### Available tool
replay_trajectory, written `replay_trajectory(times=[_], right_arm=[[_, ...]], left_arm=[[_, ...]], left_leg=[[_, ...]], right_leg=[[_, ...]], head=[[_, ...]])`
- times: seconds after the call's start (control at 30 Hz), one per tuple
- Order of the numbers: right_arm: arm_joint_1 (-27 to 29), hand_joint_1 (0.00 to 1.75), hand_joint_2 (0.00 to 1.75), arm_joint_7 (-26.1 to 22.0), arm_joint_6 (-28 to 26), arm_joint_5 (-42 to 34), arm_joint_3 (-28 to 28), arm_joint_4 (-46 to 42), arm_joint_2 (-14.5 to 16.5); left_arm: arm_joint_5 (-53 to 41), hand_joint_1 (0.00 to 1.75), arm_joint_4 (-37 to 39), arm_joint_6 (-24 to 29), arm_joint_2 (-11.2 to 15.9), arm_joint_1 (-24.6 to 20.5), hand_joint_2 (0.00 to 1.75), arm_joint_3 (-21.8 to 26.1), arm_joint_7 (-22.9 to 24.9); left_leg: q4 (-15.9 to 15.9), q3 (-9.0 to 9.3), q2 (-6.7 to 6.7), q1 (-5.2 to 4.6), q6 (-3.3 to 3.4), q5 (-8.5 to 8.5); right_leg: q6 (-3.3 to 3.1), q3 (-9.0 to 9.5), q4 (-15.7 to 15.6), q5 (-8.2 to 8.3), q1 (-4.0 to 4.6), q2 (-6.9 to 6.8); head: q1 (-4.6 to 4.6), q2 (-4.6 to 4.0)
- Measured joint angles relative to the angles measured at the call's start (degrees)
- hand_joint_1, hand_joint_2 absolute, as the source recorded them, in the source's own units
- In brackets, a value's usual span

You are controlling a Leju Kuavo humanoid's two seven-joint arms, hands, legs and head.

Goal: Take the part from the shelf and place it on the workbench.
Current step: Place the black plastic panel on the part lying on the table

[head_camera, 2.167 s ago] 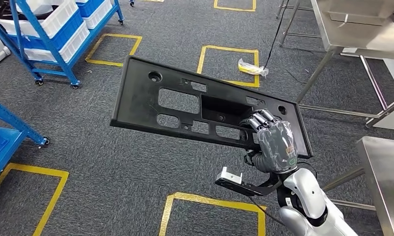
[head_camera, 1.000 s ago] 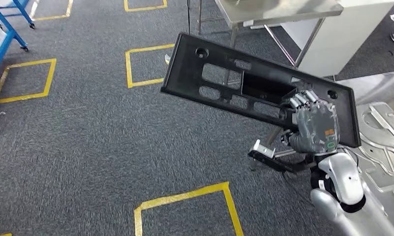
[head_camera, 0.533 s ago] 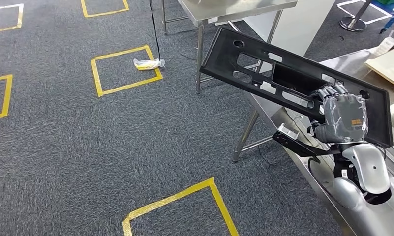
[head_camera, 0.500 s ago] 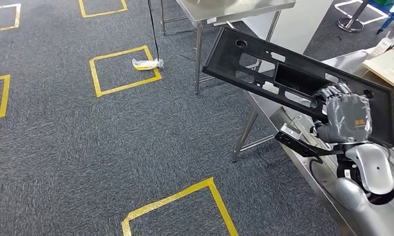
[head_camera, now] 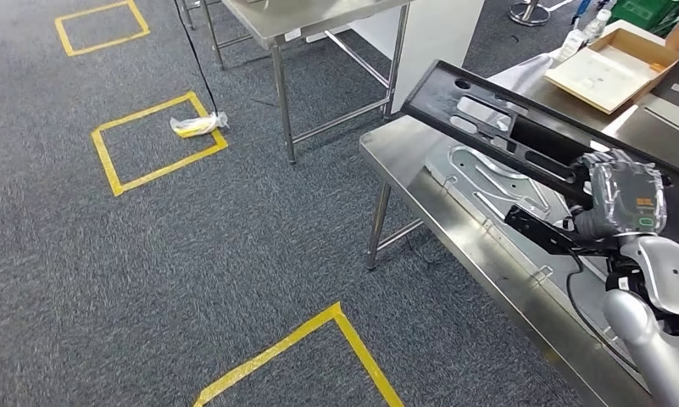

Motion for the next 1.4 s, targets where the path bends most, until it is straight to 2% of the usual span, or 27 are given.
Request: replay_trajectory(times=[0.03, 0.07, 0.1, 0.13, 0.17, 0.2, 0.23, 0.27, 0.3, 0.33, 0.4, 0.47, 0.53, 0.6, 0.73, 0.87, 1.03, 1.17, 1.4], right_arm=[[-0.1, 1.75, 1.75, -0.1, -0.2, 0.0, -0.2, 1.2, 0.1], [-0.1, 1.75, 1.75, -0.2, -0.5, 0.2, -0.4, 2.4, 0.3], [0.3, 1.75, 1.75, -0.2, -0.7, 0.5, -0.4, 3.6, 0.6], [0.7, 1.75, 1.75, -0.2, -1.0, 0.7, -0.4, 4.7, 0.9], [1.2, 1.75, 1.75, -0.2, -1.2, 0.9, -0.5, 5.7, 1.2], [1.6, 1.75, 1.75, -0.1, -1.5, 0.9, -0.6, 6.7, 1.4], [1.9, 1.75, 1.75, -0.1, -1.7, 0.9, -0.9, 7.6, 1.6], [2.1, 1.75, 1.75, 0.0, -1.9, 0.8, -1.2, 8.5, 1.7], [2.3, 1.75, 1.75, 0.0, -2.2, 0.7, -1.6, 9.3, 1.9], [2.5, 1.75, 1.75, 0.0, -2.4, 0.6, -1.9, 10.2, 2.1], [3.3, 1.75, 1.75, -0.1, -2.7, 0.4, -2.7, 12.2, 2.4], [4.0, 1.75, 1.75, -0.2, -3.0, 0.2, -3.7, 14.6, 2.8], [4.0, 1.75, 1.75, -0.6, -3.4, 0.0, -4.7, 17.4, 3.3], [3.9, 1.75, 1.75, -1.1, -3.7, -0.2, -5.6, 20.1, 3.8], [3.5, 1.75, 1.75, -1.5, -4.0, -0.2, -6.5, 23.6, 4.3], [1.9, 1.75, 1.75, -1.5, -4.8, 0.7, -7.0, 27.9, 4.9], [-1.9, 1.75, 1.75, -1.5, -7.7, 2.8, -7.5, 36.5, 5.2], [-5.1, 0.00, 0.00, -1.8, -8.7, 3.1, -7.6, 43.9, 5.3], [-8.8, 0.00, 0.00, -1.2, -9.6, 4.1, -8.5, 52.9, 5.6]], left_arm=[[0.0, 0.00, 0.0, 0.0, 0.0, 0.0, 1.75, 0.1, -0.1], [0.0, 0.00, 0.0, 0.0, 0.0, 0.1, 1.75, 0.3, -0.3], [0.1, 0.00, 0.0, -0.1, 0.0, 0.2, 1.75, 0.5, -0.4], [0.1, 0.00, 0.0, 0.0, 0.0, 0.2, 1.75, 0.7, -0.5], [0.1, 0.00, 0.0, 0.0, 0.0, 0.3, 1.75, 0.8, -0.6], [0.2, 0.00, 0.0, 0.0, 0.0, 0.3, 1.75, 1.0, -0.6], [0.2, 0.00, 0.0, 0.0, 0.1, 0.3, 1.75, 1.1, -0.6], [0.2, 0.00, 0.0, 0.0, 0.1, 0.4, 1.75, 1.2, -0.7], [0.3, 0.00, 0.0, 0.0, 0.1, 0.3, 1.75, 1.3, -0.7], [0.4, 0.00, 0.0, 0.0, 0.1, 0.2, 1.75, 1.4, -0.8], [0.7, 0.00, 0.0, 0.0, 0.2, 0.0, 1.75, 1.8, -1.1], [0.9, 0.00, 0.0, -0.1, 0.2, -0.1, 1.75, 2.2, -1.4], [1.0, 0.00, 0.0, -0.2, 0.2, -0.1, 1.75, 2.5, -1.7], [1.1, 0.00, 0.0, -0.3, 0.2, -0.1, 1.75, 2.7, -1.8], [1.1, 0.00, 0.0, -0.3, 0.2, -0.1, 1.75, 3.0, -1.8], [0.9, 0.00, 0.0, -0.3, 0.1, -0.1, 1.75, 3.2, -1.8], [0.7, 0.00, 0.0, -0.4, 0.1, -0.1, 1.75, 3.7, -2.0], [0.9, 0.00, 0.0, -0.6, 0.1, -0.3, 1.75, 3.9, -2.3], [0.6, 0.00, 0.0, -1.3, 0.1, -0.1, 1.75, 4.1, -1.7]], left_leg=[[3.4, -1.57, -1.59, 0.10, 0.03, -1.79], [7.4, -3.59, -2.61, 0.12, 0.09, -3.61], [10.8, -5.40, -3.04, 0.11, 0.13, -4.78], [12.7, -6.56, -3.23, 0.10, 0.19, -4.91], [12.4, -6.68, -3.35, 0.09, 0.31, -3.85], [9.8, -5.73, -3.67, 0.09, 0.51, -1.77], [6.0, -4.17, -4.43, 0.10, 0.77, 0.56], [2.3, -2.65, -5.30, 0.10, 1.02, 2.20], [-0.4, -1.52, -6.05, 0.10, 1.20, 3.16], [-1.7, -0.97, -6.50, 0.03, 1.34, 3.32], [-2.5, -0.53, -6.24, -0.15, 1.44, 3.32], [-2.9, -0.40, -6.09, -0.24, 1.40, 3.56], [-1.9, -0.97, -6.15, -0.25, 1.43, 3.25], [0.3, -2.18, -6.24, -0.30, 1.68, 2.33], [6.2, -5.63, -6.47, -0.37, 2.01, -0.10], [10.2, -8.33, -6.55, -0.36, 2.18, -1.70], [10.6, -8.44, -6.60, -0.21, 2.21, -1.97], [10.3, -7.88, -6.71, -0.04, 2.17, -2.03], [8.5, -6.04, -6.68, 0.23, 2.12, -1.59]], right_leg=[[-0.27, 0.01, 0.0, 0.01, 0.08, 0.61], [-0.50, -0.01, 0.0, -0.01, 0.16, 1.29], [-0.61, -0.03, 0.0, -0.05, 0.28, 2.00], [-0.67, -0.03, 0.1, -0.09, 0.39, 2.76], [-0.69, -0.03, 0.2, -0.14, 0.47, 3.56], [-0.66, -0.03, 0.5, -0.24, 0.50, 4.38], [-0.58, -0.07, 0.7, -0.39, 0.48, 5.09], [-0.44, -0.17, 1.0, -0.57, 0.54, 5.68], [-0.22, -0.33, 1.3, -0.68, 0.54, 6.24], [0.07, -0.50, 1.4, -0.72, 0.49, 6.67], [0.60, -0.59, 1.2, -0.54, 0.29, 7.34], [0.29, -0.56, 1.0, -0.41, 0.17, 7.37], [-0.05, -1.03, 1.8, -0.75, 0.18, 7.22], [0.30, -2.08, 3.8, -1.65, 0.16, 7.08], [1.05, -5.36, 9.4, -4.05, 0.13, 6.83], [1.40, -8.06, 13.4, -5.60, 0.14, 6.74], [1.52, -8.13, 13.7, -5.86, 0.30, 6.67], [1.34, -7.48, 13.3, -5.99, 0.53, 6.55], [1.04, -5.42, 11.2, -5.39, 0.88, 6.46]], head=[[0.00, 0.00], [-0.01, 0.00], [0.00, 0.00], [0.00, 0.00], [0.00, 0.00], [0.00, 0.00], [0.00, 0.00], [-0.01, 0.00], [0.00, 0.00], [0.00, 0.00], [0.02, 0.00], [0.02, 0.00], [0.01, 0.00], [0.02, 0.00], [0.02, 0.00], [0.01, 0.00], [0.01, 0.00], [0.02, 0.00], [0.02, 0.00]])
